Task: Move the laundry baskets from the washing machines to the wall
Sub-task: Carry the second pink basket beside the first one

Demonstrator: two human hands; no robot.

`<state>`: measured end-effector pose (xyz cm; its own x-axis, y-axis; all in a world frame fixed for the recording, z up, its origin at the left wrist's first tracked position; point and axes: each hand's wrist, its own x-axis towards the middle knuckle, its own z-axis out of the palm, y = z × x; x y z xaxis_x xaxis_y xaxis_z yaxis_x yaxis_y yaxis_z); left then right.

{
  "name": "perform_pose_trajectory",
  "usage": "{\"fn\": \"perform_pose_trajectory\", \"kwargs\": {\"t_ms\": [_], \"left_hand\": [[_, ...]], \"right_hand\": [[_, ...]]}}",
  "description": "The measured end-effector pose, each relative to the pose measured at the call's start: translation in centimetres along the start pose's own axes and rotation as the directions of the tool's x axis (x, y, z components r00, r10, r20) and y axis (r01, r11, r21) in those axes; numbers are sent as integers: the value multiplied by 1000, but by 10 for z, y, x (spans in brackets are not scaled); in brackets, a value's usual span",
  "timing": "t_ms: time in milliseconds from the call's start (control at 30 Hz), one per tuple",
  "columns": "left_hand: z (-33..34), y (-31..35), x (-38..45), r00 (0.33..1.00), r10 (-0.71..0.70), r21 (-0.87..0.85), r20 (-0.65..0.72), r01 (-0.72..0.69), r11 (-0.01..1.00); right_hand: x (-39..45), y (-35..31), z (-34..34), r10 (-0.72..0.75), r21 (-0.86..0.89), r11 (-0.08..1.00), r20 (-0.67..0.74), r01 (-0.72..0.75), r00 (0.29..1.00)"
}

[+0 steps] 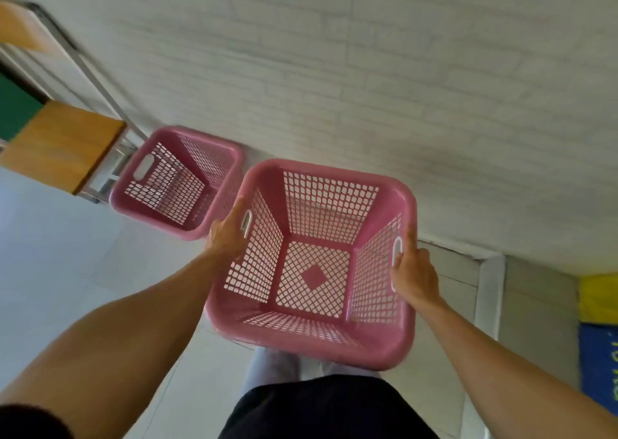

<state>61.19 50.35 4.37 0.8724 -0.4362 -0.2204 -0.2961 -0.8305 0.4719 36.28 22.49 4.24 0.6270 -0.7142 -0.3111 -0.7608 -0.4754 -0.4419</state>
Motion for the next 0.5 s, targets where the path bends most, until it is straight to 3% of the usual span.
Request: {"fn": "perform_pose_trajectory", "kwargs": {"t_ms": [100,367,500], "left_hand": [[-6,-14,24,1000,-15,-3,-7,15,1000],[-15,-70,101,984,-81,76,158,70,995],[-9,-92,140,981,-88,28,172,84,996]], "right_hand": [[20,-23,6,10,-4,1000,63,-10,998],[54,-73,47,107,-87,992,148,-94,983],[66,-92,73,160,-47,987,133,-155,978]]}}
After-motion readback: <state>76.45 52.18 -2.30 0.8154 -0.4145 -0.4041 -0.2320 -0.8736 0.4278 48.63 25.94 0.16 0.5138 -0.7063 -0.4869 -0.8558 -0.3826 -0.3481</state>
